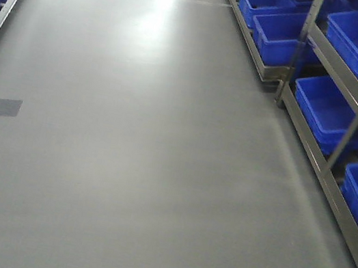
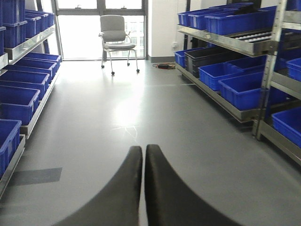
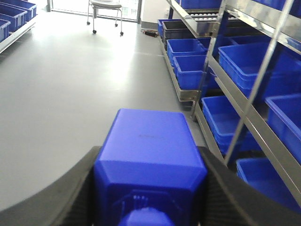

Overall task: Pour parts from conveyor to right shelf
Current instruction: 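Drive between the shelves and turn to face a blue bin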

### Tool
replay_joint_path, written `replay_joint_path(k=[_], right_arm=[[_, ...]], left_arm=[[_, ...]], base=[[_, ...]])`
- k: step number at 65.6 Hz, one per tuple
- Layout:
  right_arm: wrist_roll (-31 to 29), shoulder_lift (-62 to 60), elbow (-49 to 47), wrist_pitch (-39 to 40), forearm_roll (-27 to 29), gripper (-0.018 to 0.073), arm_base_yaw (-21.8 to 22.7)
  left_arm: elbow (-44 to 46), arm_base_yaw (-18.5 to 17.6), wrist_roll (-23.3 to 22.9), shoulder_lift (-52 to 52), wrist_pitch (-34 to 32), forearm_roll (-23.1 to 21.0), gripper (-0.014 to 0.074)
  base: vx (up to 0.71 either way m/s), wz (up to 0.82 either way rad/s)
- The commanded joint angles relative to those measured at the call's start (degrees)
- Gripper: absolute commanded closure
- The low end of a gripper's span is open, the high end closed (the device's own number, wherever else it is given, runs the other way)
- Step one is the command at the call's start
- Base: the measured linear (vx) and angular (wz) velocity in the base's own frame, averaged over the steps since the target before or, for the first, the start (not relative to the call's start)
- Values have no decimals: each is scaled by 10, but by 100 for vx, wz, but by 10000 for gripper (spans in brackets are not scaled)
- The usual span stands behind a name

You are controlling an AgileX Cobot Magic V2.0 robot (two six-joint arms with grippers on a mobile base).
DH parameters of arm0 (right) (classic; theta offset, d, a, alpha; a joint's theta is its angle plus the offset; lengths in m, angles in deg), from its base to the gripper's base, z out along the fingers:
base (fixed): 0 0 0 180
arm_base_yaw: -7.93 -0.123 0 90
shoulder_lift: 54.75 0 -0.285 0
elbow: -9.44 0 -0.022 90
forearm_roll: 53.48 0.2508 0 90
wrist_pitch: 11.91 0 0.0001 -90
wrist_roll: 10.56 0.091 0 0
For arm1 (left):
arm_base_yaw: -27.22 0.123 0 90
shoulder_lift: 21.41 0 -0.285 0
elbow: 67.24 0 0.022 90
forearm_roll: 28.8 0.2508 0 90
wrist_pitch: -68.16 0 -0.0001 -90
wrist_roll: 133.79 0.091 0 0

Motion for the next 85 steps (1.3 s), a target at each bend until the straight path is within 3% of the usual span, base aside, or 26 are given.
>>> replay_joint_path(k=[1, 63, 85], right_arm=[[-4, 5, -16, 46, 0, 564, 3], [-4, 5, -16, 46, 0, 564, 3], [-4, 5, -16, 46, 0, 564, 3]], left_arm=[[11, 2, -5, -9, -45, -5, 602], [11, 2, -5, -9, -45, -5, 602], [11, 2, -5, -9, -45, -5, 602]], base=[[71, 18], [65, 7], [52, 44]])
